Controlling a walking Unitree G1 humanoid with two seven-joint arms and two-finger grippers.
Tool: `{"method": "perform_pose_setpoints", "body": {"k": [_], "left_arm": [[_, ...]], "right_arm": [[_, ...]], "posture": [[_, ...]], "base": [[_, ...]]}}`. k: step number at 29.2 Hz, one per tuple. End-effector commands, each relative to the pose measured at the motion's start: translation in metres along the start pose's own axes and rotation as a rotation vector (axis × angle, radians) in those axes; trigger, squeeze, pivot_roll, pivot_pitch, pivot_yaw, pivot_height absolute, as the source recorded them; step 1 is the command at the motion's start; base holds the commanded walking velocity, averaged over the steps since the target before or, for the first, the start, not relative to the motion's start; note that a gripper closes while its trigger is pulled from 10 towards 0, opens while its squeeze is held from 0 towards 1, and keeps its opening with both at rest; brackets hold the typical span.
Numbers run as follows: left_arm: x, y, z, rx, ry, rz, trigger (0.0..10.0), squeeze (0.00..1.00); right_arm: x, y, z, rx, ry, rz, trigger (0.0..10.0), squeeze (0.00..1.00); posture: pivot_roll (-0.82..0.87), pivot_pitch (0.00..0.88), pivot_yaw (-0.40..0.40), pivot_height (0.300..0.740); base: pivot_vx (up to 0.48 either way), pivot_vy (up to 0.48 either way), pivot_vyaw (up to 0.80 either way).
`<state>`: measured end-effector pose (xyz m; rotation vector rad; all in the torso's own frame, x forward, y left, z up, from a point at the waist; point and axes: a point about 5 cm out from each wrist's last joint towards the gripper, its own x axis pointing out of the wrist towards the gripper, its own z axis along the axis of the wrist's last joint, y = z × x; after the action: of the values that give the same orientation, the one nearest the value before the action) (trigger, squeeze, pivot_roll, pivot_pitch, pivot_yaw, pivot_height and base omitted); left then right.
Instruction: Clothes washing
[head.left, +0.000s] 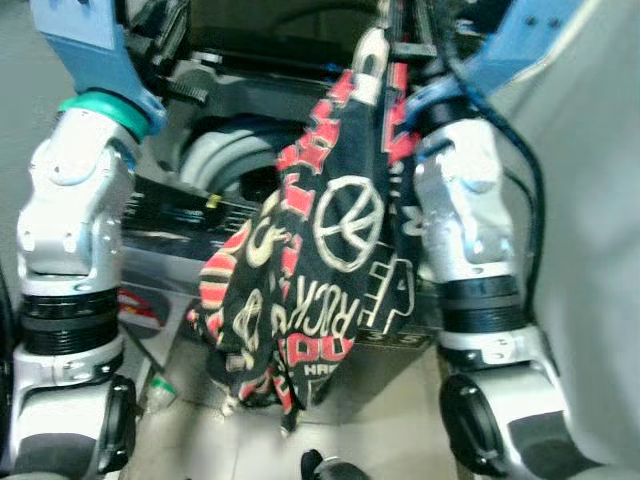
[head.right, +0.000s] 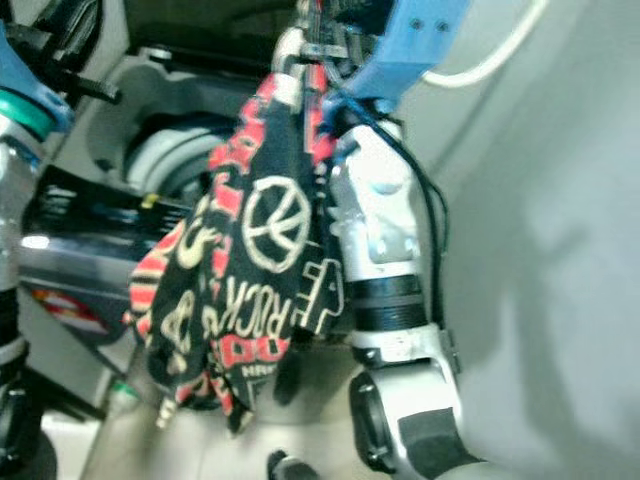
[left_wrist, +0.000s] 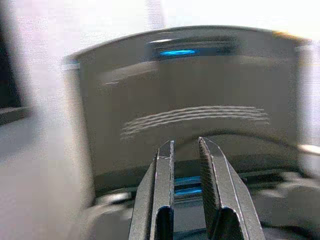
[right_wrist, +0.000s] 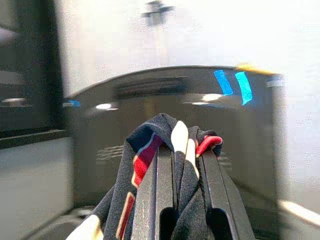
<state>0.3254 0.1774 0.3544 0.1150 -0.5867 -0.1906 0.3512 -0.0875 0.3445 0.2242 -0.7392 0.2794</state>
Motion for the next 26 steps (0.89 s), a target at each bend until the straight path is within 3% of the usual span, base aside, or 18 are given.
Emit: {"method": "perform_pose_setpoints", "body": {"k": [1, 7, 13, 20, 26], "left_arm": [[-0.002, 0.001, 0.003, 0.007, -0.013, 0.002, 10.0, 0.00], [-0.002, 0.001, 0.002, 0.005, -0.012, 0.003, 10.0, 0.00], [-0.001, 0.000, 0.001, -0.003, -0.011, 0.005, 10.0, 0.00], [-0.001, 0.001, 0.000, -0.009, -0.007, 0.010, 10.0, 0.00], [-0.001, 0.001, 0.000, -0.016, -0.006, 0.013, 10.0, 0.00]], "right_arm": [[0.003, -0.005, 0.006, 0.007, -0.023, -0.022, 10.0, 0.00], [0.003, -0.011, 0.007, 0.008, -0.020, -0.044, 10.0, 0.00], [0.004, -0.017, 0.008, -0.009, -0.028, -0.066, 10.0, 0.00], [0.005, -0.019, 0.007, -0.021, -0.025, -0.070, 10.0, 0.00], [0.005, -0.020, 0.007, -0.027, -0.025, -0.072, 10.0, 0.00]], "posture": [[0.15, 0.052, -0.007, 0.740], [0.14, 0.052, -0.006, 0.740], [0.14, 0.044, -0.005, 0.740], [0.14, 0.036, -0.006, 0.740], [0.15, 0.027, -0.008, 0.740]], "base": [[0.000, 0.000, 0.00], [0.000, 0.000, 0.00], [0.000, 0.000, -0.68], [0.000, 0.000, 0.00], [0.000, 0.480, 0.00]]}}
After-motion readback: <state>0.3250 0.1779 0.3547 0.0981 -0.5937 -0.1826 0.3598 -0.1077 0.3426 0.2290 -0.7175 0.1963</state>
